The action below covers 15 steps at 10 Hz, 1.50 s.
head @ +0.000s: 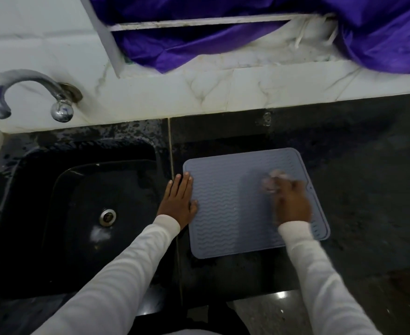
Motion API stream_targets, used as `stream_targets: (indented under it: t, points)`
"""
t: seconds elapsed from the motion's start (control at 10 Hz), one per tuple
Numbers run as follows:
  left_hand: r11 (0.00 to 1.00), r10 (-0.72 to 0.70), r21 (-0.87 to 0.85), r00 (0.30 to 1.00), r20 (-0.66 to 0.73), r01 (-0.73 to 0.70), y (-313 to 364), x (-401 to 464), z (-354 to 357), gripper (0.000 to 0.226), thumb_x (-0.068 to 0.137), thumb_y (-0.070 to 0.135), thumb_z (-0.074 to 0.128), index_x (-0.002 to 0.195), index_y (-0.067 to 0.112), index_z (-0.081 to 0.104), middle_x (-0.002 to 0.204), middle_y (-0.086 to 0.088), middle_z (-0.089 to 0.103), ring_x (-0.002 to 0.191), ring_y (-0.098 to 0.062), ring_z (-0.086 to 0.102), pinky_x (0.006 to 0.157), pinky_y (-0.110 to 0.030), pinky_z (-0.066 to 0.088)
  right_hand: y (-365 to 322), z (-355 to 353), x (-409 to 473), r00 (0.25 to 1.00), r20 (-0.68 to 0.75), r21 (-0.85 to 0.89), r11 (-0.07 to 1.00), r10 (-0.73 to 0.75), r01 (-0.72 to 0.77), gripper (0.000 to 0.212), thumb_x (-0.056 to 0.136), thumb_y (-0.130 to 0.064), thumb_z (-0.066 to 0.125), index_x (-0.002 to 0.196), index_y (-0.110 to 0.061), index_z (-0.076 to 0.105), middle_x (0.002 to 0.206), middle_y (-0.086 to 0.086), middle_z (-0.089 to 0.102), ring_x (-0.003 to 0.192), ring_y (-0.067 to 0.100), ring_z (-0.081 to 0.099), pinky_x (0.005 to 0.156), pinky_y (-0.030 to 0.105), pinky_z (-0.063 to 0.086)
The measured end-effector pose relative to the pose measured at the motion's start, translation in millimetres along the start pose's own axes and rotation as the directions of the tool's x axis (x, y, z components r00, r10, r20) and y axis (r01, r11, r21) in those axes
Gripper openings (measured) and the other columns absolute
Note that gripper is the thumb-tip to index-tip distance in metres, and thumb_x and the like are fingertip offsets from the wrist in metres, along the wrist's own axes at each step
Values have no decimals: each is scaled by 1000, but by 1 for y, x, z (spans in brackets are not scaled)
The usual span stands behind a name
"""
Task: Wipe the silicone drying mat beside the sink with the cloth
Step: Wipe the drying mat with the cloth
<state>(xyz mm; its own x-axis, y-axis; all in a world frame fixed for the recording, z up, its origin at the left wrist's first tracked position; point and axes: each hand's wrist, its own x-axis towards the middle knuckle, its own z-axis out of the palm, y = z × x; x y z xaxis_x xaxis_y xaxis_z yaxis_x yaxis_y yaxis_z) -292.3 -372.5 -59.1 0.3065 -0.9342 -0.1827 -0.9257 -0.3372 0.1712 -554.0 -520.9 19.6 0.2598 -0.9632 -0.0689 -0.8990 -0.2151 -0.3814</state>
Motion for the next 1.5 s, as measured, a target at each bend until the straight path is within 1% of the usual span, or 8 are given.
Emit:
stream_targets:
  t: [0.2,0.3,0.4,0.5,0.7,0.9,1.3,1.5]
  points:
    - [996,13,92,996,90,-21,-3,-2,-1,77,91,50,29,153,4,20,161,-14,14,147,-35,17,116,-48,7,-96,94,-79,944,167,13,958,-283,285,43,88,-26,48,131,-27,49,115,13,54,80,34,62,62,37,52]
    - [990,24,140,996,84,-36,-7,0,2,77,92,49,25,153,2,15,161,-15,10,148,-36,13,117,-50,7,-86,99,-86,904,272,24,941,-330,337,45,78,-29,61,123,-27,55,101,12,60,48,27,57,35,31,44]
    - [996,15,87,996,83,-23,-6,1,3,75,95,48,26,155,8,4,162,-10,-3,150,-32,0,119,-47,-3,-70,97,-66,927,170,-116,928,-333,354,58,63,-18,80,117,-23,60,102,18,58,41,31,55,34,32,44]
    - [1000,10,25,998,62,-11,-5,4,4,73,96,55,12,154,14,-7,161,-2,-16,148,-24,-15,120,-43,-10,-32,75,-53,962,97,-149,952,-255,267,52,71,-15,69,119,-24,51,100,19,55,40,33,55,35,34,44]
    - [1000,16,26,999,47,-17,-4,3,4,72,96,54,7,154,13,-8,162,-4,-15,149,-25,-14,120,-43,-9,53,41,-9,995,60,-249,965,-75,87,35,96,-53,40,113,-25,51,109,14,62,90,42,61,72,34,40]
    - [1000,11,22,999,39,-11,-4,3,4,72,96,55,6,155,14,-8,162,-3,-14,149,-24,-14,120,-42,-11,126,1,27,999,-29,-297,954,38,-45,45,87,-20,64,131,-17,55,121,23,42,71,48,59,67,49,49]
    - [1000,23,17,999,29,-23,-6,3,1,81,90,62,0,155,14,-7,162,-4,-12,149,-25,-11,119,-40,-13,46,0,-5,994,-110,-38,999,15,-19,44,84,-38,52,122,-19,63,112,21,50,78,46,60,70,47,51]
    - [992,49,-113,999,-3,-49,-4,-2,0,78,93,54,24,155,10,8,162,-6,-3,150,-25,-2,119,-39,-10,-75,77,-87,973,93,238,954,-212,185,43,84,-34,46,122,-24,63,110,11,56,89,34,63,80,44,53]
